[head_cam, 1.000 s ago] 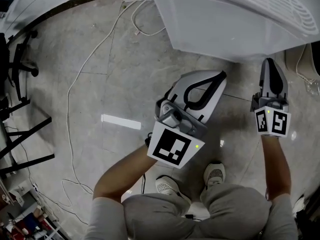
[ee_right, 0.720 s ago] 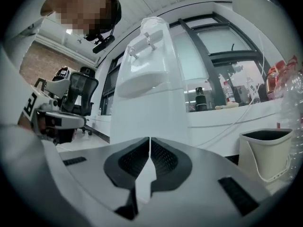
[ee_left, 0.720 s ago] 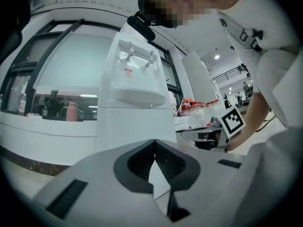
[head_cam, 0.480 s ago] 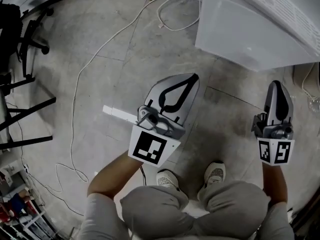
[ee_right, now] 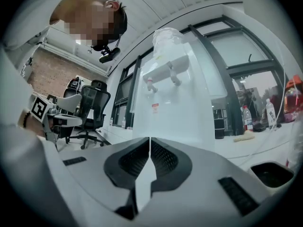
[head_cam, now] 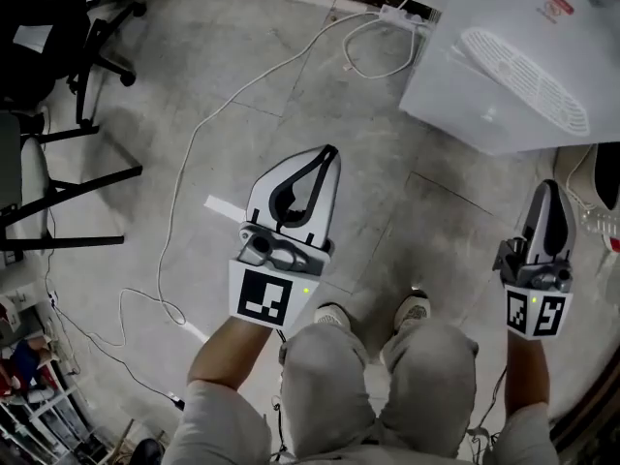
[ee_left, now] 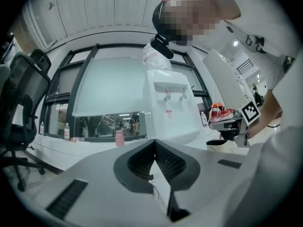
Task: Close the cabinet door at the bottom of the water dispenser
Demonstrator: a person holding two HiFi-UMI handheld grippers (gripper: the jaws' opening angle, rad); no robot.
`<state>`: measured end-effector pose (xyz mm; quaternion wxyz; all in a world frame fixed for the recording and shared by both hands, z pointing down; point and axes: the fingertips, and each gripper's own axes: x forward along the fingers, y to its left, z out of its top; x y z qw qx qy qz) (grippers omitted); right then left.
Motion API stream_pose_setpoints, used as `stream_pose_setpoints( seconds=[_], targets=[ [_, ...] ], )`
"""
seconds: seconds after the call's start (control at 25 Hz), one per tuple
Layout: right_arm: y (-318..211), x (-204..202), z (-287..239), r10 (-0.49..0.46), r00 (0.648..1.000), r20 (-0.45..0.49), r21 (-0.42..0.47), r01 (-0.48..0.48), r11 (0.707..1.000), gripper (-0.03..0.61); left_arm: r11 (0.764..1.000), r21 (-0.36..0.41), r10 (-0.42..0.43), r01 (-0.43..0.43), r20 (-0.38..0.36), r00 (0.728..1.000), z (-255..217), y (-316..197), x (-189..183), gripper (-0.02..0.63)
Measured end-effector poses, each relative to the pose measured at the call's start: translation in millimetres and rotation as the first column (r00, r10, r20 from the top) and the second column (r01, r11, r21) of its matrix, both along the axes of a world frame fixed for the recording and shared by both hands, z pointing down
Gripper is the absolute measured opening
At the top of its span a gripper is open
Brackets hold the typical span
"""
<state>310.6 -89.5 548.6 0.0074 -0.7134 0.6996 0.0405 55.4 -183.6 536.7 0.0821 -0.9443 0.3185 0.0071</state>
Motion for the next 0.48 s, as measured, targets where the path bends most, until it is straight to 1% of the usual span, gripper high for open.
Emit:
stream_pose_setpoints(
  seconds=[0.08, 0.16, 0.24, 0.4, 0.48],
  targets=[
    [8, -5, -40, 0.006, 1.000, 0.007, -0.015, -0.006, 1.000, 0.023, 1.000, -0.002, -0.027, 0.027, 0.013, 1.000, -43, 6, -12, 0.008],
    [15, -9, -86, 0.006, 1.000, 0.015, -0.034, -0.006, 0.999, 0.023, 0.999, -0.020, -0.051, 0.051, 0.020, 0.999, -87, 13, -22, 0.008],
    [21, -12, -136, 0.003, 1.000, 0.021, -0.046, -0.002, 0.999, 0.023, 0.997, -0.033, -0.068, 0.069, 0.023, 0.997, -135, 21, -28, 0.008],
    [32, -26, -241, -0.016, 0.999, 0.035, -0.059, 0.018, 0.998, 0.023, 0.996, -0.034, -0.079, 0.081, 0.059, 0.995, -232, 48, -41, 0.008],
    [36, -35, -296, -0.025, 0.999, 0.036, -0.066, 0.027, 0.997, 0.023, 0.993, -0.058, -0.099, 0.102, 0.051, 0.994, -284, 57, -48, 0.008]
  ],
)
